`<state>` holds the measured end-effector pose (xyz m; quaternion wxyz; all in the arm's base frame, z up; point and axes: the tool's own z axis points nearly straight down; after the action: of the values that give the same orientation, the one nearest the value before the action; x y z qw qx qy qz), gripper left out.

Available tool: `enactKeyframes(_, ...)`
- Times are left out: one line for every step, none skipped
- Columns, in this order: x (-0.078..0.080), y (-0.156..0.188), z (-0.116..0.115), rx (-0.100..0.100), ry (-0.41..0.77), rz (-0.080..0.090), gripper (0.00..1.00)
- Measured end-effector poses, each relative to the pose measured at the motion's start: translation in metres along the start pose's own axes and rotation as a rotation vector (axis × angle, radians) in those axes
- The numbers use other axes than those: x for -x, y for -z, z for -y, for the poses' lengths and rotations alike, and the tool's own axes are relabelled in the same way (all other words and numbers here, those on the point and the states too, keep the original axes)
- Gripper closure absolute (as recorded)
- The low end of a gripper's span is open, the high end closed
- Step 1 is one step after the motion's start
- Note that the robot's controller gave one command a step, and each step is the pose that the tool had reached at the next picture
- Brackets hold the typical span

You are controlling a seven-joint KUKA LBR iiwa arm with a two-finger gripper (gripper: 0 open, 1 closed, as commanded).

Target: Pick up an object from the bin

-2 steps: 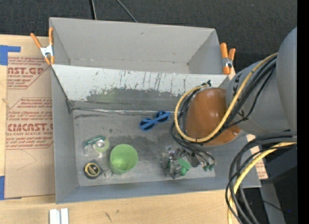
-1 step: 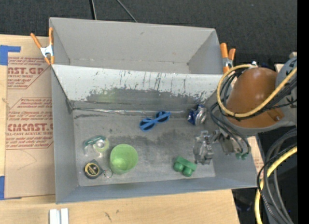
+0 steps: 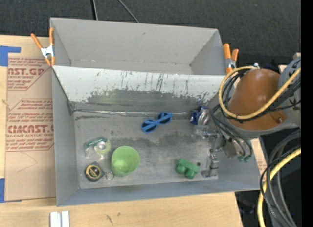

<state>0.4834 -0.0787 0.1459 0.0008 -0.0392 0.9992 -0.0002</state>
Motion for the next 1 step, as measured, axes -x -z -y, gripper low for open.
enactKeyframes(0.0022,-0.0743,-0.0121,-0.003,0.257,0.018,0.00)
